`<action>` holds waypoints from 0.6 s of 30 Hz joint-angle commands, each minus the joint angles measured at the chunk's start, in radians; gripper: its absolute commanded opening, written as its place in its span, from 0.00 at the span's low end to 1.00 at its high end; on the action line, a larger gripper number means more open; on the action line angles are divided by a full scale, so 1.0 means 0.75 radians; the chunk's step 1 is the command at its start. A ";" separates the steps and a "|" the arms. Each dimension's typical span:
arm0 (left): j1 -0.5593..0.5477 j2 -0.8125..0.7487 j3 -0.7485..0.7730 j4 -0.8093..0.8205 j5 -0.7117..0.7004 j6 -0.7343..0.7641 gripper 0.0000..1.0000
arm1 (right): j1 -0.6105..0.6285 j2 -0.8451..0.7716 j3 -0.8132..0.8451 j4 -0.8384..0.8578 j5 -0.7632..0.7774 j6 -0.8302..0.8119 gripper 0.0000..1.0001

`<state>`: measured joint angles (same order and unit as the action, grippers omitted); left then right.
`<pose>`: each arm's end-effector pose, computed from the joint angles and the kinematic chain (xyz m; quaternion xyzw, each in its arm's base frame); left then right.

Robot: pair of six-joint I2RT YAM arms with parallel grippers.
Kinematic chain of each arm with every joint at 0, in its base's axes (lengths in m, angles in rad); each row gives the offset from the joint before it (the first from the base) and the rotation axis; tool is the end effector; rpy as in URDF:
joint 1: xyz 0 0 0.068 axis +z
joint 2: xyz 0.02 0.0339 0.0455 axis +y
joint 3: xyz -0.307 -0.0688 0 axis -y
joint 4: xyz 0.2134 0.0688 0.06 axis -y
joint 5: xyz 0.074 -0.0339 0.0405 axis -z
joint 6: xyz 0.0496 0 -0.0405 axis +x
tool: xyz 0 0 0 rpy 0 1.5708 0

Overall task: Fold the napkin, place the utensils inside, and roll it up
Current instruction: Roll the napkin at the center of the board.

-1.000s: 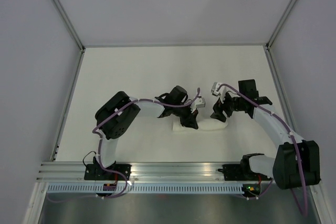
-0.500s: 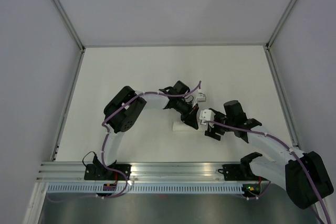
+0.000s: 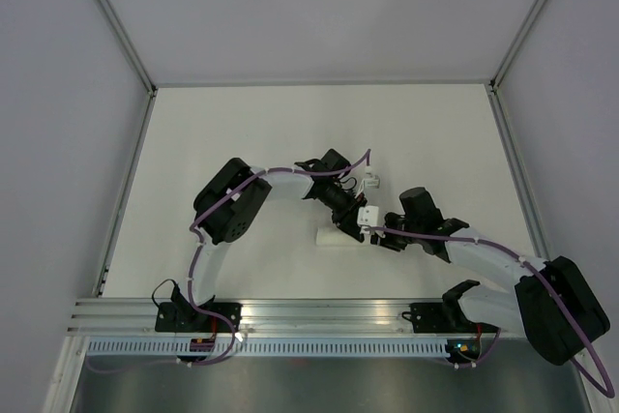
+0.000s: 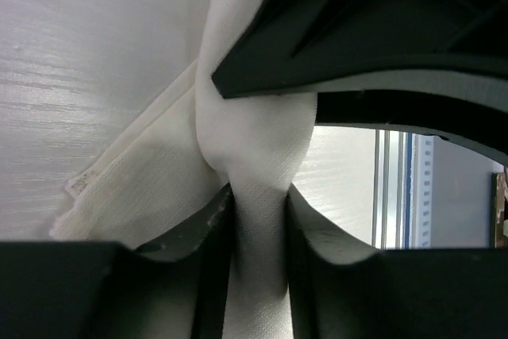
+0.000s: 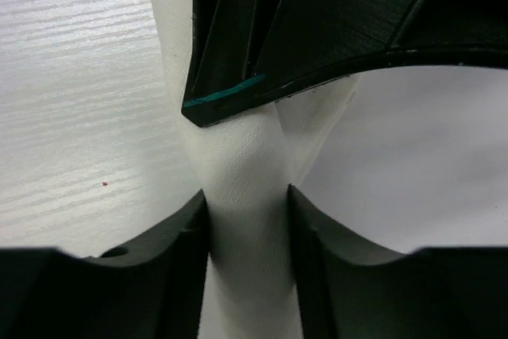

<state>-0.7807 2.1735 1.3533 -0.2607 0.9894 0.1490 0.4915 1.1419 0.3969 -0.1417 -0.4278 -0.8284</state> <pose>0.2771 -0.3328 0.1619 0.4857 0.7116 -0.5041 0.0598 0.1359 0.0961 0.1998 -0.6206 0.6836 0.1422 0.3567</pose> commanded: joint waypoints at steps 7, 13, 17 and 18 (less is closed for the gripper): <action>0.016 -0.118 -0.060 0.008 -0.335 -0.102 0.51 | 0.003 0.020 0.017 -0.048 0.006 0.016 0.25; 0.051 -0.331 -0.141 0.190 -0.507 -0.152 0.59 | 0.003 0.048 0.054 -0.097 -0.008 0.023 0.22; 0.078 -0.470 -0.233 0.317 -0.750 -0.184 0.61 | 0.001 0.093 0.076 -0.120 -0.021 0.031 0.21; 0.084 -0.535 -0.280 0.337 -0.771 -0.184 0.61 | 0.003 0.103 0.088 -0.130 -0.023 0.037 0.20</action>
<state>-0.7341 1.8973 1.1984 -0.1249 0.5762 0.0673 0.4934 1.1873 0.4366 -0.1799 -0.4351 -0.8227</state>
